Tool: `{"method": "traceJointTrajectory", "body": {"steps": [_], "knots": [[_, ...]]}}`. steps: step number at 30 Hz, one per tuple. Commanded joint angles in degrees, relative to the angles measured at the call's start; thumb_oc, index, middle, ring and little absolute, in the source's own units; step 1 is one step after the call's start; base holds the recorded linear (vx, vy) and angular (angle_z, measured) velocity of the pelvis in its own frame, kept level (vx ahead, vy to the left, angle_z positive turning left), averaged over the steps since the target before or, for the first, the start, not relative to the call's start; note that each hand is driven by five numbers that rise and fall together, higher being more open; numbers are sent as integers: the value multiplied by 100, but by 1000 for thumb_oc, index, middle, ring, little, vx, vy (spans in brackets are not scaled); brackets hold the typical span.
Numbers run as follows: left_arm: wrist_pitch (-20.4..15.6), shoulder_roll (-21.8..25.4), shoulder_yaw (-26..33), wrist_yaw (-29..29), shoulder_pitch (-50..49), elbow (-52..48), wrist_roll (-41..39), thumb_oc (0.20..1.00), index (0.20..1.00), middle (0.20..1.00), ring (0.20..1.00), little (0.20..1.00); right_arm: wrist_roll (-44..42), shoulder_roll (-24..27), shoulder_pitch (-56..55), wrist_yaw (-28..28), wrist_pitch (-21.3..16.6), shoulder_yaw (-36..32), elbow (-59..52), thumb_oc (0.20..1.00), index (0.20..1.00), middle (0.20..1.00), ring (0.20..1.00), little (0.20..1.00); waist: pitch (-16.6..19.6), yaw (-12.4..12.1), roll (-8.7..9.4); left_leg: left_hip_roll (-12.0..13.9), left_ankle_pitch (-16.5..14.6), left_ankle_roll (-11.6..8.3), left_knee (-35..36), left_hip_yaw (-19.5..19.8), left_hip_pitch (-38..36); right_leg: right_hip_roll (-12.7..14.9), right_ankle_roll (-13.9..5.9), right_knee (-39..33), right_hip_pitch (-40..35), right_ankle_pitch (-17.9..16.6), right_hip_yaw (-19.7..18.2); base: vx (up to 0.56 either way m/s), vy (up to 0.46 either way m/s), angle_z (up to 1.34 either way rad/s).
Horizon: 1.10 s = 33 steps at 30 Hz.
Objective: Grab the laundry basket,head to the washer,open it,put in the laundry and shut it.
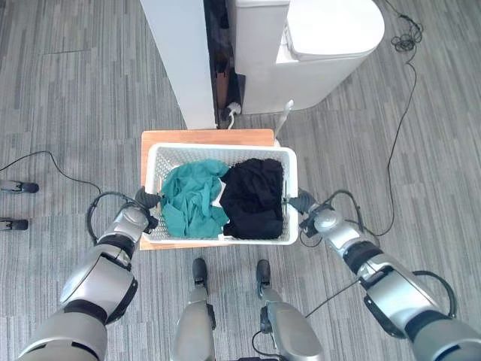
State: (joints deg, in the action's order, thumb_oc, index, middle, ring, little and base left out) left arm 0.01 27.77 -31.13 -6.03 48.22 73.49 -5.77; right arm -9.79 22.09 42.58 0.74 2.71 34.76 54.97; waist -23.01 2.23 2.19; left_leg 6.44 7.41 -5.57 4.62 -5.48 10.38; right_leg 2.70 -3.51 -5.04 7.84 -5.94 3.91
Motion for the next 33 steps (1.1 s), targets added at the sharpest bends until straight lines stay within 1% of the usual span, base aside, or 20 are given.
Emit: {"method": "traceJointTrajectory", "body": {"steps": [1,3,4,7,8,9,10,11,13,14,15,16,18,19,25,27,29,32,33], "knots": [[-175,-559,-380,133,-218,229,358,200,200,200,200,200,108,300,-198,-65,-135,-364,39,200,200,200,200,200,456,-77,53,-43,-563,123,-570,159,235,597,-490,592,449,216,21,125,61,1],[-216,-654,-459,183,-431,21,550,200,200,200,200,200,138,552,-516,-156,-137,-670,61,200,200,200,200,200,638,-64,13,-102,-665,162,-558,145,11,659,-523,627,257,274,37,98,50,6],[-216,-658,-462,183,-433,20,551,200,200,200,200,200,138,556,-524,-156,-137,-674,58,200,200,200,200,200,634,-68,12,-102,-667,162,-557,145,2,659,-524,626,247,276,38,80,43,10],[-302,-725,-613,307,-583,-290,611,200,200,200,200,200,-77,924,-850,-294,-124,-1170,523,200,200,200,200,200,928,-35,-74,-209,-775,241,-505,134,-364,732,-576,669,-42,342,47,131,86,9],[-299,-726,-616,307,-586,-295,610,200,200,200,200,200,-78,927,-856,-296,-125,-1174,522,200,200,200,200,200,923,-38,-75,-210,-777,242,-502,135,-375,732,-577,669,-52,344,48,66,63,2],[-311,-742,-658,342,-573,-384,611,200,200,200,200,200,-145,1033,-937,-320,-117,-1294,564,200,200,200,200,200,981,-27,-99,-238,-800,265,-484,136,-453,753,-592,682,-112,355,53,59,100,3],[-371,-654,-698,414,-537,-707,449,200,200,200,200,200,-310,1359,-1074,-405,-105,-1543,579,200,200,200,200,200,1138,11,-144,-297,-835,312,-448,127,-598,788,-634,713,-204,366,34,59,100,3],[-365,-654,-701,416,-540,-715,447,200,200,200,200,200,-310,1363,-1083,-407,-102,-1549,572,200,200,200,200,200,1131,4,-145,-297,-837,313,-444,125,-611,789,-635,713,-214,368,32,69,89,4],[-372,-603,-754,491,-575,-1017,388,200,200,200,200,200,-357,1580,-1202,-506,-90,-1678,623,200,200,200,200,200,1256,4,-176,-358,-865,354,-401,124,-739,821,-668,735,-278,368,44,58,85,0],[-383,-514,-923,619,-566,-1502,264,200,200,200,200,200,-418,1913,-1206,-652,-17,-1825,846,200,200,200,200,200,1460,0,-207,-444,-942,419,-396,147,-880,888,-726,810,-388,382,52,58,98,-1],[-378,-512,-924,621,-568,-1509,263,200,200,200,200,200,-418,1915,-1207,-654,-17,-1826,847,200,200,200,200,200,1457,-2,-206,-445,-944,420,-396,146,-885,889,-727,811,-392,384,51,98,113,3],[-373,-441,-1023,705,-587,-1920,149,200,200,200,200,200,-469,2073,-1226,-716,16,-1909,908,200,200,200,200,200,1577,-2,-230,-490,-1004,456,-420,155,-975,920,-757,860,-459,411,49,55,66,9],[-354,-443,-1090,732,-569,-2023,128,200,200,200,200,200,-460,2108,-1183,-744,33,-1900,1017,200,200,200,200,200,1620,-11,-238,-505,-1035,473,-433,157,-1028,934,-775,887,-495,421,47,52,61,3],[-328,-486,-1191,795,-541,-2152,155,200,200,200,200,200,-407,2142,-1132,-794,78,-1875,1155,200,200,200,200,200,1712,-10,-240,-535,-1067,497,-436,169,-1109,955,-797,920,-551,438,46,38,38,-3],[-266,-560,-1277,873,-539,-2138,245,200,200,200,200,200,-384,2194,-1112,-869,146,-1849,1068,200,200,200,200,200,1861,40,-216,-583,-1096,535,-360,173,-1264,993,-835,985,-631,473,30,27,37,-2],[-263,-626,-1323,898,-561,-2026,278,200,200,200,200,200,-392,2263,-1099,-893,157,-1852,990,200,200,200,200,200,1914,101,-220,-628,-1102,565,-297,148,-1316,1023,-861,1032,-589,447,-47,-14,93,0],[-266,-696,-1352,945,-603,-1986,303,200,200,200,200,200,-504,2326,-1150,-889,153,-1918,798,200,200,200,200,200,1898,187,-219,-691,-1090,609,-258,113,-1326,1032,-882,1118,-482,413,-209,-39,94,-6],[-260,-720,-1378,948,-586,-1952,341,200,200,200,200,200,-542,2360,-1195,-856,139,-1965,653,200,200,200,200,200,1891,213,-221,-702,-1074,619,-219,91,-1326,1029,-886,1145,-412,408,-277,-35,42,-16],[-263,-797,-1432,915,-465,-1779,424,200,200,200,200,200,-624,2395,-1189,-820,113,-1987,632,200,200,200,200,200,1866,247,-205,-729,-1061,627,-180,37,-1317,1042,-908,1157,-322,355,-305,-48,30,-10]]}}
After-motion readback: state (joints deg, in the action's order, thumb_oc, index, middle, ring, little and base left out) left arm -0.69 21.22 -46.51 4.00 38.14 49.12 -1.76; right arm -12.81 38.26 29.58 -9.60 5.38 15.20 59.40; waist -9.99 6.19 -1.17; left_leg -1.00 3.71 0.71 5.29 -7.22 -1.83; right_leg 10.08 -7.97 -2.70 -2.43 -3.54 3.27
